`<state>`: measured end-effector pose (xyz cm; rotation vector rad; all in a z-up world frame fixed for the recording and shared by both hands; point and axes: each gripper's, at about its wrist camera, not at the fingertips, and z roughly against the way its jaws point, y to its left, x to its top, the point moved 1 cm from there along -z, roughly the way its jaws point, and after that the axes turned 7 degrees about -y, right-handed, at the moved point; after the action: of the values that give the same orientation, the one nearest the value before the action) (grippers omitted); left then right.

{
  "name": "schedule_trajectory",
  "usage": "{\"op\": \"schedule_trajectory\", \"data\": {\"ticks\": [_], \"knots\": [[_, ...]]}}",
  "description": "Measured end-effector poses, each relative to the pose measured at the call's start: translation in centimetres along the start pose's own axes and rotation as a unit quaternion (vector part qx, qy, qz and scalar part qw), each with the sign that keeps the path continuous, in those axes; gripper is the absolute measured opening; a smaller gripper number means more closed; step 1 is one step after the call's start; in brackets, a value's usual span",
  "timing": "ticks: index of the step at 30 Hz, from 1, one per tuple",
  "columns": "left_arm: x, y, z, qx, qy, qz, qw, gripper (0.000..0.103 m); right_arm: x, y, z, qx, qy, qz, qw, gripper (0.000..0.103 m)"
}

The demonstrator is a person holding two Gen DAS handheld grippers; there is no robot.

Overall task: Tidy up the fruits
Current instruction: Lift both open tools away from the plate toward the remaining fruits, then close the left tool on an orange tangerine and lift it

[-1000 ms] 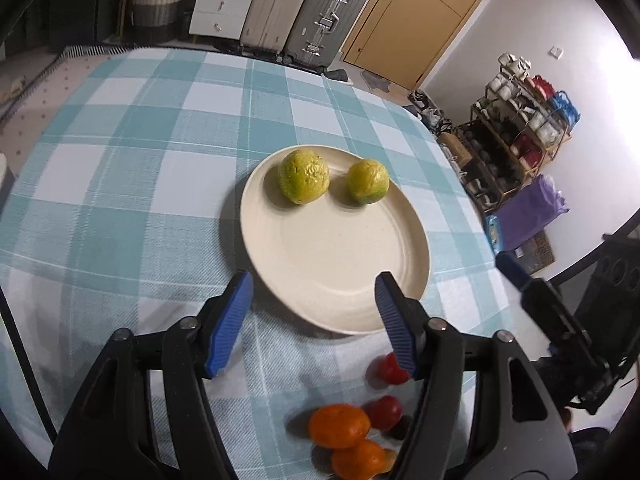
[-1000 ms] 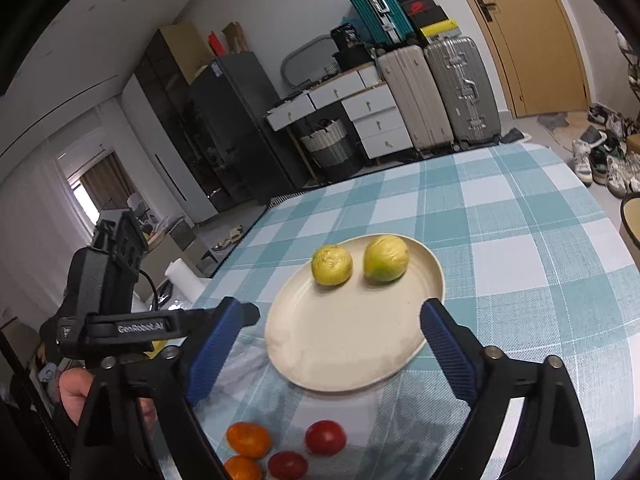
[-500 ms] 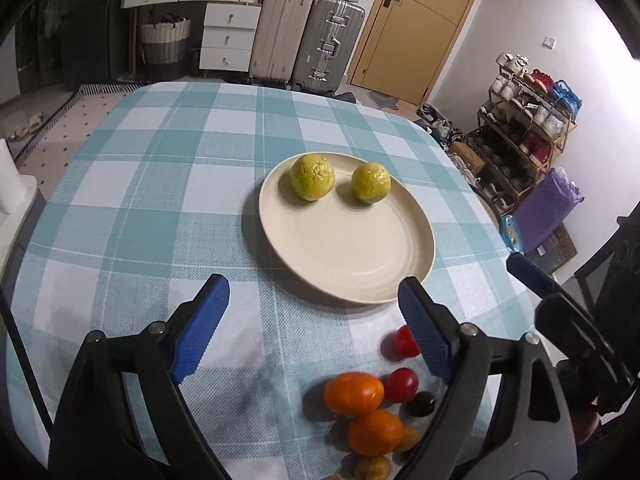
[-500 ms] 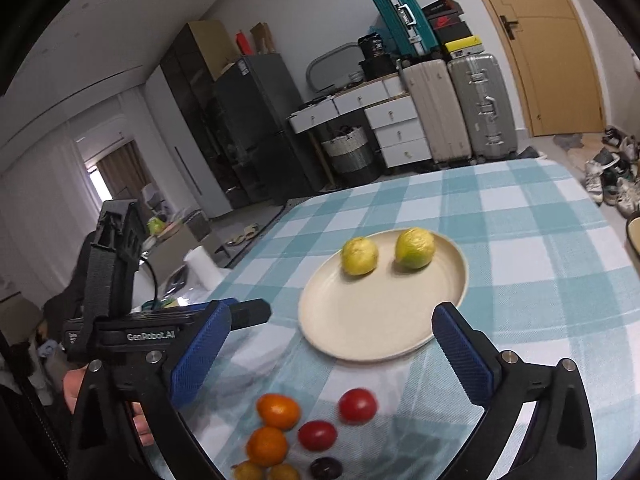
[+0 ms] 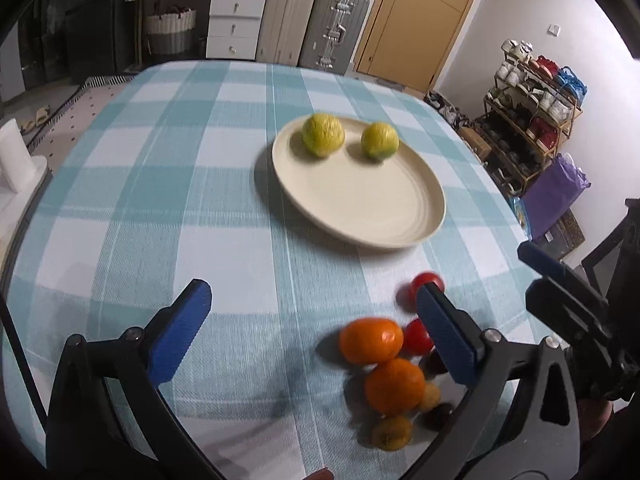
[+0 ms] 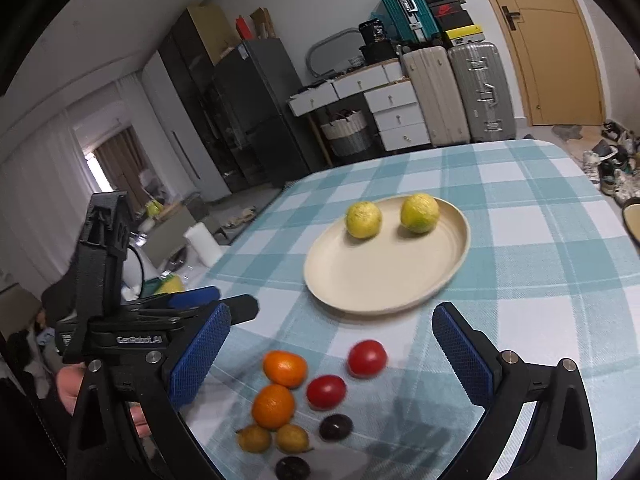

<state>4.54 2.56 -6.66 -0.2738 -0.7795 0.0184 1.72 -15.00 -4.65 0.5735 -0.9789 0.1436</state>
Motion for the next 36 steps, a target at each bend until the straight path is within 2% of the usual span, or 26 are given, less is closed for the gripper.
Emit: {"op": "schedule_trajectory", "data": {"ticks": [4, 11, 17, 22, 28, 31, 32, 36], "knots": [[-0.8, 0.1, -0.7, -0.010, 0.016, 0.001, 0.9998, 0.102, -0.8, -0.2, 0.2, -0.020, 0.008, 0.008, 1.000, 0.103], [-1.6, -0.7, -1.8, -0.037, 0.046, -0.013, 0.9982, 0.102, -1.6, -0.7, 0.1, -0.028, 0.015, 0.000, 1.000, 0.103], [-1.8, -0.4, -2.6, -0.068, 0.066, 0.010, 0.9955, 0.099, -1.7, -0.8, -0.2, -0.027, 0.025, 0.000, 0.999, 0.103], [-2.1, -0.5, -2.9, -0.086, 0.076, 0.006, 0.9934, 0.086, -1.7, -0.8, -0.2, -0.026, 0.026, 0.000, 0.999, 0.103], [-2.2, -0.7, -3.4, -0.107, 0.085, 0.005, 0.9905, 0.064, -1.9, -0.8, -0.3, -0.026, 0.032, -0.003, 0.999, 0.103], [-2.3, -0.6, -3.6, -0.125, 0.088, 0.011, 0.9882, 0.052, -1.8, -0.8, -0.4, -0.027, 0.033, 0.001, 0.999, 0.103], [-2.3, -0.6, -3.6, -0.131, 0.089, 0.012, 0.9874, 0.042, -1.8, -0.8, -0.4, -0.027, 0.033, 0.002, 0.999, 0.103], [-2.4, -0.7, -3.7, -0.151, 0.088, 0.009, 0.9846, 0.037, -1.8, -0.8, -0.5, -0.030, 0.035, 0.002, 0.999, 0.103]]}}
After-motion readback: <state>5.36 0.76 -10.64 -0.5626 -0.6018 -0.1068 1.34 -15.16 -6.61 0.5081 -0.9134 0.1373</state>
